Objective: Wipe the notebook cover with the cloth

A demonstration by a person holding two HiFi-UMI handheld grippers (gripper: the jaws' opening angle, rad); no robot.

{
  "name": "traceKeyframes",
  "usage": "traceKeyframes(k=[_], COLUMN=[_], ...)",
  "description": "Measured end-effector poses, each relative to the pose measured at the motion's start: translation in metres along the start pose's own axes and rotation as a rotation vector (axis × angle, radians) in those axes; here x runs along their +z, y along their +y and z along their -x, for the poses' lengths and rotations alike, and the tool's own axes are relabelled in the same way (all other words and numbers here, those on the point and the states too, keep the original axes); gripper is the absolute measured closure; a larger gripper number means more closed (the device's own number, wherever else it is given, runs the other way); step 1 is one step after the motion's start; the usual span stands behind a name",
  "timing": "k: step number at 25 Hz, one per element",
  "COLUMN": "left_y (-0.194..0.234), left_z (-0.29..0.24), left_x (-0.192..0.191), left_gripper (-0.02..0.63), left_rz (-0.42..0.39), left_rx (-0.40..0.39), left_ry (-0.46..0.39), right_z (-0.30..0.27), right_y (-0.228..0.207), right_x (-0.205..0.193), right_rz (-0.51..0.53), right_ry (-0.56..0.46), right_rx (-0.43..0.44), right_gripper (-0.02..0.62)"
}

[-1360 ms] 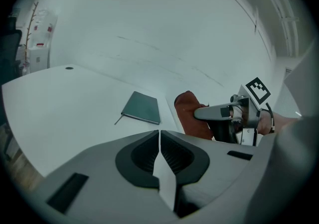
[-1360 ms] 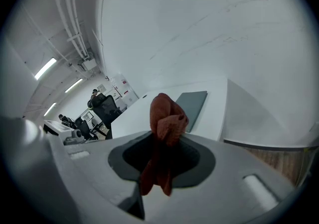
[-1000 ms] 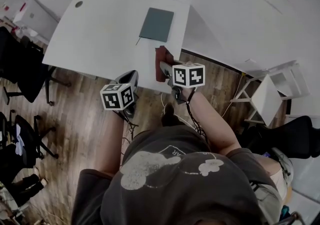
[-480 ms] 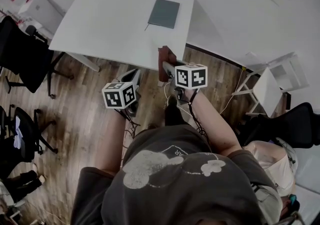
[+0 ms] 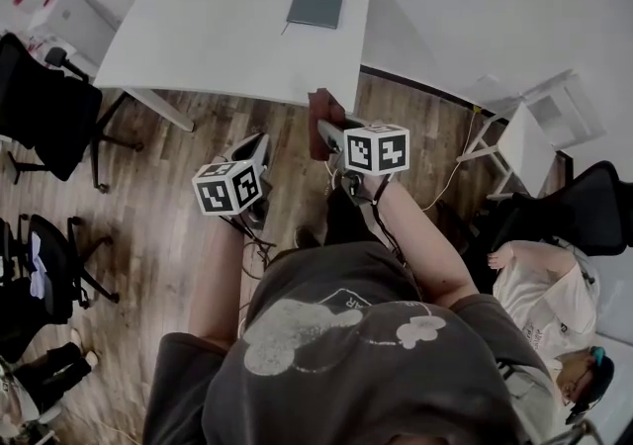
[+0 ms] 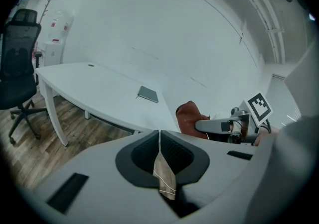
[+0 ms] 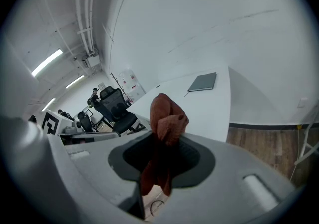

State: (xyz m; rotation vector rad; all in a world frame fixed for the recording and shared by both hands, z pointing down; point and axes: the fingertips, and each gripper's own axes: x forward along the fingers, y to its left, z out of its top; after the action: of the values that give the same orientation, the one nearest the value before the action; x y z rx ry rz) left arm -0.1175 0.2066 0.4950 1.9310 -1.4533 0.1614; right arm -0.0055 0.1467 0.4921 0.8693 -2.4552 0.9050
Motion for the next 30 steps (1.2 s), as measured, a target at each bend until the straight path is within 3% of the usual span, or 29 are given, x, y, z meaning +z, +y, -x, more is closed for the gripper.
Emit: traceKeyframes(k=[12,20,30], left_y=[-0.016,-0.027,-0.079], left_z=[0.025,0.026,0.026], left_x=[-0.016,-0.012,-0.024], left_gripper=[0.597,0.597,0.598], left_rz=[-0.006,-0.009,-0.014], left_rx=[-0.012,0.007,0.025], left_ry=[-0.010,-0.035,-0.060], right_z=[0.041,0.045,0.091], right_y=[0.000,-0.001,-0.023], right_x=[-0.017,-0.011,-0.023], right_rz=[-0.005,0.025,0.038], right_ry=[-0.017,-0.018,-0.016], right_rx=[-0.050,-0.010,0.022], right_gripper=[0.491,0.492,0.492])
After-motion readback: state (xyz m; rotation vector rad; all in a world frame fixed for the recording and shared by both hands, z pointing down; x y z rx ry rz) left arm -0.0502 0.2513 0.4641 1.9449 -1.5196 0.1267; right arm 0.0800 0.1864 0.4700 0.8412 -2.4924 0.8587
